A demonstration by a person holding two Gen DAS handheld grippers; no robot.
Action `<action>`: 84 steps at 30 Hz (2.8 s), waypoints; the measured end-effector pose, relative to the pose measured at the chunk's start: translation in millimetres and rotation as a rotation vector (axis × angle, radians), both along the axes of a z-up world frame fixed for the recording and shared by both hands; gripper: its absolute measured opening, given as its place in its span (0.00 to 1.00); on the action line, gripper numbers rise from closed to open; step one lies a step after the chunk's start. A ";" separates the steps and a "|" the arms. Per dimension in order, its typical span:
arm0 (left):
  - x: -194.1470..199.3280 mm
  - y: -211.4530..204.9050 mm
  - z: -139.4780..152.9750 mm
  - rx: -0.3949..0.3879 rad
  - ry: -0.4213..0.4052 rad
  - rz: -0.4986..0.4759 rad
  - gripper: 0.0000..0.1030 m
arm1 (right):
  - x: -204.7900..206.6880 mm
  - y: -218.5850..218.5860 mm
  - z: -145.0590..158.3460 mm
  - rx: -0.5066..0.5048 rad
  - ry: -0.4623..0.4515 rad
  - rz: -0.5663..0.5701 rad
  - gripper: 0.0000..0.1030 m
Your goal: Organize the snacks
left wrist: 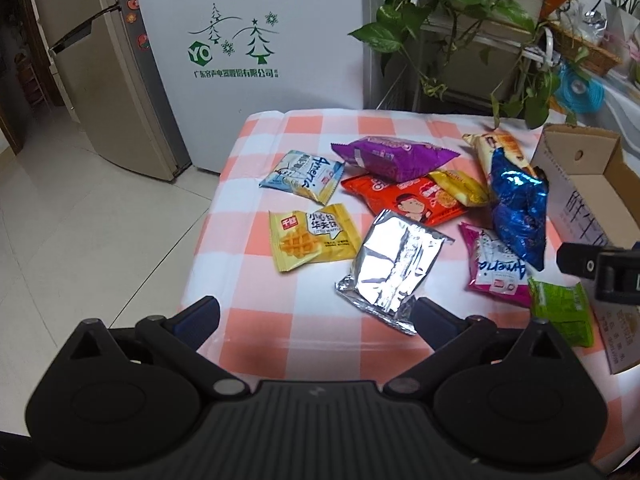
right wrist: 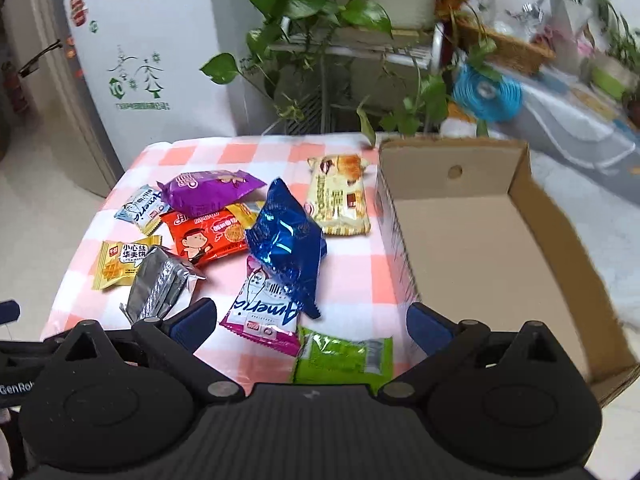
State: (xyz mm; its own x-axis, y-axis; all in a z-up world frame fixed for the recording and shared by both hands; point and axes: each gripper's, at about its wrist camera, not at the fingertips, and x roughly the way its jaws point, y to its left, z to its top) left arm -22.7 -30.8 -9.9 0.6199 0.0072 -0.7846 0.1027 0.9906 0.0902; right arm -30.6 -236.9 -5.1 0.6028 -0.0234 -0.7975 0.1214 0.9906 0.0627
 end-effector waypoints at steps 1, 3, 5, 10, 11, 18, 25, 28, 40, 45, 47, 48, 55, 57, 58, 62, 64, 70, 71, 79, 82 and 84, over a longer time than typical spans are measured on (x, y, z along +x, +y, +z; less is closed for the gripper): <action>0.9 -0.4 -1.5 0.004 0.005 0.004 0.99 | 1.8 1.5 -2.0 -0.003 0.015 0.001 1.00; 2.6 0.4 -4.0 0.008 0.014 0.014 0.99 | 3.5 4.4 -4.6 -0.015 0.023 -0.003 1.00; 3.6 0.4 -6.0 0.012 0.019 0.021 0.99 | 5.2 6.9 -5.1 -0.016 0.023 -0.002 1.00; 6.0 2.4 -8.2 0.020 0.022 0.053 0.99 | 7.0 11.5 -6.9 -0.046 0.030 -0.014 1.00; 6.7 2.8 -8.0 0.021 0.020 0.058 0.99 | 7.4 12.1 -8.1 -0.050 0.035 -0.015 1.00; 8.5 1.0 -8.8 0.023 0.025 0.060 0.99 | 7.7 23.9 -15.5 -0.087 0.063 0.015 1.00; 8.2 -1.4 -9.4 0.032 0.026 0.058 0.99 | 8.3 31.6 -18.3 -0.118 0.069 0.029 1.00; 8.9 -1.4 -10.1 0.035 0.027 0.061 0.99 | 8.5 33.0 -18.8 -0.125 0.068 0.028 1.00; 8.2 -2.8 -9.1 0.050 0.018 0.061 0.98 | 8.4 33.8 -19.0 -0.133 0.063 0.031 1.00; 8.5 -2.2 -9.8 0.046 0.020 0.065 0.98 | 8.6 33.5 -19.6 -0.133 0.065 0.033 1.00; 8.5 -1.8 -10.3 0.047 0.021 0.065 0.98 | 8.4 33.9 -19.6 -0.136 0.065 0.034 1.00; 8.4 -1.9 -10.3 0.046 0.021 0.065 0.98 | 8.4 34.0 -19.6 -0.137 0.065 0.035 1.00; 8.0 -1.4 -10.7 0.046 0.020 0.066 0.98 | 8.3 34.4 -19.6 -0.137 0.063 0.035 1.00; 7.9 -1.8 -10.7 0.048 0.020 0.065 0.98 | 8.2 34.2 -19.8 -0.137 0.062 0.036 1.00; 8.1 -2.0 -10.8 0.049 0.020 0.064 0.98 | 8.2 34.1 -19.8 -0.137 0.063 0.035 1.00; 8.0 -2.3 -10.9 0.050 0.020 0.064 0.98 | 8.3 34.1 -19.7 -0.139 0.063 0.035 1.00; 8.0 -2.2 -11.0 0.051 0.020 0.063 0.98 | 8.2 34.0 -19.7 -0.139 0.063 0.035 1.00; 8.0 -3.3 -10.8 0.051 0.019 0.060 0.97 | 8.2 33.7 -19.5 -0.136 0.063 0.035 1.00; 8.0 -3.2 -10.8 0.050 0.019 0.058 0.97 | 8.2 33.3 -19.3 -0.135 0.063 0.036 1.00; 6.1 -6.4 -9.5 0.034 0.020 0.045 0.97 | 6.7 28.5 -18.5 -0.120 0.059 0.044 1.00; 5.7 -7.4 -10.4 0.024 0.026 0.042 0.97 | 6.3 26.5 -19.7 -0.117 0.061 0.043 1.00; 5.0 -6.9 -11.0 0.012 0.031 0.036 0.97 | 5.4 25.2 -20.1 -0.114 0.060 0.048 1.00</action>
State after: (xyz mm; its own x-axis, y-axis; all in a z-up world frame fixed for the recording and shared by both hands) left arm -17.7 -37.7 -20.9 0.5947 0.0386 -0.8030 0.0698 0.9926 0.0994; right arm -25.2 -211.7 -25.1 0.5566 -0.0885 -0.8261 0.0736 0.9957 -0.0570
